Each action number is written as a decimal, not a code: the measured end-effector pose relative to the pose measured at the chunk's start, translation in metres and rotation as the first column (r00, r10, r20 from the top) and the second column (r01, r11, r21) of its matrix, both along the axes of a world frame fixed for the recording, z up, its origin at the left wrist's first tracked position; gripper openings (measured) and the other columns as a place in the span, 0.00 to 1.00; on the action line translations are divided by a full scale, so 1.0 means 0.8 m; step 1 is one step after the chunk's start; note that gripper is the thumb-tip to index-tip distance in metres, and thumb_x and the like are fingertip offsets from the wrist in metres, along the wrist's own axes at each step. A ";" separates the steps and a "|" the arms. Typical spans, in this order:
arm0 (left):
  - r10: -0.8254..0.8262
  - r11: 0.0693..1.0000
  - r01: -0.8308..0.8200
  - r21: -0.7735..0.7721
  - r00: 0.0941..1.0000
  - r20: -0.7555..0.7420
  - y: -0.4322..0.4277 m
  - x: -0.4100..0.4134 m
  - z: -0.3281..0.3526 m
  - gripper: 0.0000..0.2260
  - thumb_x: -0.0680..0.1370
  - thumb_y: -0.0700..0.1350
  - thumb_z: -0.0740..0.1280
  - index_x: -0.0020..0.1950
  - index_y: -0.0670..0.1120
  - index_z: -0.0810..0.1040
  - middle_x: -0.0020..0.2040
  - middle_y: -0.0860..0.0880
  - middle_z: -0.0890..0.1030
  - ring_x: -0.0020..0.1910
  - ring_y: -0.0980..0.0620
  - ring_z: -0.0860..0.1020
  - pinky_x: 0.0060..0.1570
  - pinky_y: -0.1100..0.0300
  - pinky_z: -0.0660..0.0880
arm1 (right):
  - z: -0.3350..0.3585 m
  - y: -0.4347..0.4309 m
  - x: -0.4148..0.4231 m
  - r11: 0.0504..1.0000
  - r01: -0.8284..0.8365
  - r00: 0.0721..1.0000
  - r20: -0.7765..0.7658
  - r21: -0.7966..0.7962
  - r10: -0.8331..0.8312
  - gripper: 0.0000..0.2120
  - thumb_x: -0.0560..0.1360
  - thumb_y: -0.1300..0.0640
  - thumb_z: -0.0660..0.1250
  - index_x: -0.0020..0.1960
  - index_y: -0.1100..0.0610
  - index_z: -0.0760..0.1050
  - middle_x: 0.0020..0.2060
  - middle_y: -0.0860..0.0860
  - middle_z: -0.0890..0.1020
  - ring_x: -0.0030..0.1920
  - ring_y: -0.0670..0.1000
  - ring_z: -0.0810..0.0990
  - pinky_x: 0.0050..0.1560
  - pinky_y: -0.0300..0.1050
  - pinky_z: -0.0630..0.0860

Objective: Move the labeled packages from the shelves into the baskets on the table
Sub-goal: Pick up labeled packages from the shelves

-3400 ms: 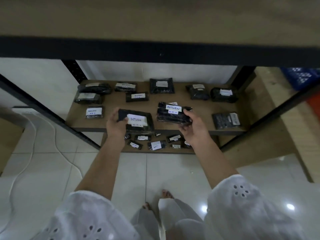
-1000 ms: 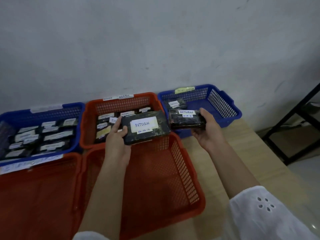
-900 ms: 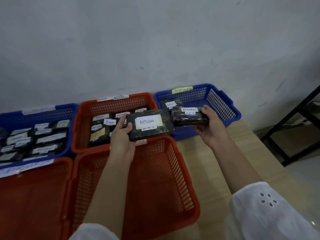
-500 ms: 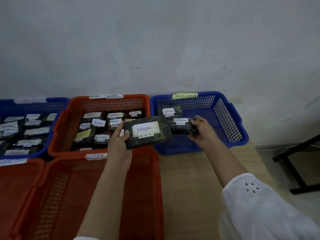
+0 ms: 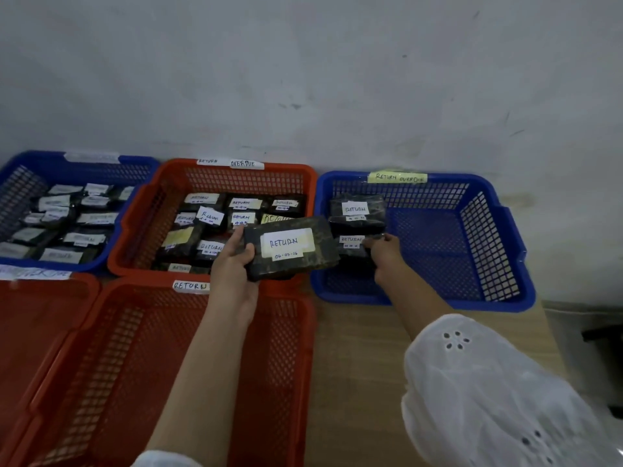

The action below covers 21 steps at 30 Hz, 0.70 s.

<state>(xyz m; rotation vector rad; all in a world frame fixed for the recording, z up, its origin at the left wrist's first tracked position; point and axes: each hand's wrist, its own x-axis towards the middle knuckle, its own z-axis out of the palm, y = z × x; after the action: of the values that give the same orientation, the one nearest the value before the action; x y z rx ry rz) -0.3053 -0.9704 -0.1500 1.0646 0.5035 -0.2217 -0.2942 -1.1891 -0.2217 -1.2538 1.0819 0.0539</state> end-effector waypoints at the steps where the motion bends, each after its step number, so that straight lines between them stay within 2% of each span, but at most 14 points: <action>1: -0.014 1.000 0.014 0.003 1.000 -0.002 -0.007 0.002 0.000 0.20 0.81 0.34 0.56 0.69 0.49 0.70 0.55 0.48 0.79 0.52 0.49 0.80 0.44 0.57 0.79 | 0.000 0.001 -0.001 0.998 -0.020 0.998 -0.062 -0.054 0.017 0.29 0.75 0.57 0.69 0.72 0.54 0.60 0.69 0.59 0.63 0.67 0.60 0.65 0.69 0.56 0.66; 4: -0.066 0.998 0.066 0.015 0.998 -0.012 -0.032 0.009 0.001 0.19 0.80 0.34 0.57 0.69 0.50 0.71 0.53 0.48 0.80 0.51 0.49 0.81 0.43 0.57 0.80 | 0.005 -0.001 -0.010 0.981 -0.059 0.987 -0.155 -0.182 0.030 0.34 0.73 0.47 0.70 0.72 0.51 0.59 0.70 0.57 0.56 0.68 0.61 0.59 0.69 0.55 0.62; 6: -0.100 0.995 0.100 0.021 0.995 -0.011 -0.052 0.015 0.002 0.19 0.80 0.34 0.57 0.69 0.50 0.71 0.51 0.49 0.80 0.48 0.51 0.82 0.42 0.58 0.80 | 0.014 -0.004 -0.021 0.977 0.007 0.996 -0.083 -0.213 -0.025 0.29 0.74 0.43 0.68 0.70 0.50 0.62 0.69 0.57 0.59 0.67 0.60 0.61 0.67 0.55 0.64; 8: -0.128 0.992 0.127 0.019 0.992 0.006 -0.076 0.022 0.002 0.19 0.80 0.33 0.56 0.69 0.49 0.71 0.50 0.49 0.80 0.46 0.52 0.81 0.41 0.60 0.80 | 0.028 -0.008 -0.034 0.995 0.103 0.980 0.175 -0.011 -0.099 0.23 0.77 0.40 0.61 0.66 0.52 0.69 0.62 0.56 0.71 0.59 0.56 0.72 0.58 0.52 0.72; 10: -0.173 0.984 0.172 0.037 0.984 0.040 -0.101 0.028 0.001 0.20 0.80 0.33 0.56 0.70 0.48 0.69 0.53 0.47 0.80 0.49 0.51 0.80 0.47 0.58 0.80 | 0.043 -0.012 -0.048 0.979 -0.024 0.922 0.382 0.202 -0.056 0.23 0.78 0.38 0.55 0.64 0.52 0.73 0.53 0.54 0.80 0.49 0.52 0.80 0.43 0.46 0.76; 11: -0.212 0.976 0.207 0.073 0.975 0.063 -0.113 0.031 0.000 0.20 0.80 0.33 0.57 0.71 0.48 0.69 0.56 0.47 0.79 0.52 0.52 0.80 0.51 0.57 0.79 | 0.050 -0.014 -0.054 0.967 -0.099 0.902 0.432 0.235 -0.012 0.22 0.78 0.39 0.56 0.64 0.52 0.72 0.53 0.54 0.82 0.49 0.52 0.81 0.40 0.44 0.77; 13: -0.314 0.931 0.280 0.234 0.942 0.122 -0.134 0.034 -0.005 0.20 0.81 0.36 0.58 0.71 0.50 0.68 0.60 0.49 0.77 0.55 0.55 0.77 0.53 0.59 0.76 | 0.053 -0.025 -0.057 0.952 -0.128 0.883 0.469 0.277 -0.018 0.19 0.76 0.51 0.66 0.65 0.56 0.70 0.55 0.57 0.81 0.50 0.54 0.82 0.38 0.44 0.79; 14: -0.377 0.864 0.283 0.416 0.912 0.164 -0.141 0.035 -0.010 0.19 0.81 0.38 0.59 0.71 0.51 0.68 0.63 0.48 0.75 0.58 0.54 0.74 0.56 0.59 0.74 | 0.053 -0.033 -0.056 0.950 -0.070 0.881 0.466 0.304 -0.084 0.20 0.75 0.58 0.68 0.65 0.58 0.69 0.55 0.58 0.81 0.49 0.55 0.82 0.37 0.43 0.80; 15: -0.441 0.726 0.222 0.650 0.876 0.193 -0.146 0.036 -0.017 0.18 0.81 0.41 0.60 0.70 0.51 0.70 0.65 0.47 0.72 0.62 0.51 0.70 0.61 0.57 0.70 | 0.054 -0.042 -0.053 0.943 0.009 0.871 0.460 0.333 -0.171 0.20 0.74 0.62 0.68 0.65 0.60 0.69 0.54 0.59 0.81 0.48 0.55 0.82 0.36 0.42 0.80; 16: -0.483 0.527 0.103 0.843 0.853 0.198 -0.148 0.035 -0.025 0.17 0.80 0.43 0.61 0.69 0.52 0.71 0.66 0.45 0.69 0.64 0.48 0.65 0.64 0.56 0.65 | 0.054 -0.053 -0.051 0.930 0.087 0.856 0.450 0.358 -0.254 0.20 0.74 0.64 0.67 0.65 0.60 0.69 0.53 0.59 0.81 0.46 0.54 0.82 0.36 0.41 0.80; 17: -0.499 0.341 -0.013 0.940 0.845 0.192 -0.147 0.035 -0.032 0.17 0.79 0.45 0.62 0.69 0.52 0.71 0.67 0.44 0.67 0.65 0.46 0.62 0.65 0.54 0.62 | 0.055 -0.064 -0.048 0.914 0.149 0.838 0.443 0.377 -0.320 0.19 0.75 0.64 0.67 0.65 0.60 0.69 0.52 0.58 0.81 0.45 0.53 0.81 0.35 0.39 0.79; 18: -0.503 0.207 -0.058 0.977 0.850 0.157 -0.146 0.035 -0.038 0.18 0.79 0.47 0.62 0.70 0.52 0.69 0.68 0.44 0.64 0.67 0.45 0.61 0.65 0.52 0.59 | 0.054 -0.075 -0.045 0.899 0.203 0.819 0.436 0.389 -0.374 0.19 0.75 0.64 0.66 0.65 0.60 0.69 0.51 0.57 0.81 0.43 0.52 0.80 0.34 0.39 0.77; 19: -0.503 0.118 -0.050 0.992 0.858 0.103 -0.144 0.035 -0.044 0.21 0.79 0.48 0.62 0.72 0.51 0.66 0.70 0.43 0.62 0.68 0.44 0.59 0.67 0.51 0.58 | 0.051 -0.085 -0.041 0.882 0.253 0.802 0.424 0.398 -0.422 0.19 0.76 0.63 0.66 0.66 0.60 0.69 0.51 0.57 0.81 0.42 0.51 0.79 0.33 0.38 0.76; 21: -0.509 0.005 0.018 1.000 0.861 -0.013 -0.138 0.038 -0.060 0.25 0.79 0.48 0.62 0.75 0.50 0.60 0.73 0.42 0.58 0.71 0.42 0.56 0.69 0.48 0.57 | 0.044 -0.103 -0.034 0.844 0.343 0.781 0.374 0.412 -0.500 0.20 0.76 0.61 0.66 0.67 0.60 0.69 0.52 0.56 0.80 0.40 0.49 0.77 0.31 0.37 0.73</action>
<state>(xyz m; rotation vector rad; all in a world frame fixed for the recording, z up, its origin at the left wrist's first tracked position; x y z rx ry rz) -0.2745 -1.0810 -0.1976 2.6380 -0.0334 0.0583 -0.3212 -1.2718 -0.1869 -0.6440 0.8598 -0.3958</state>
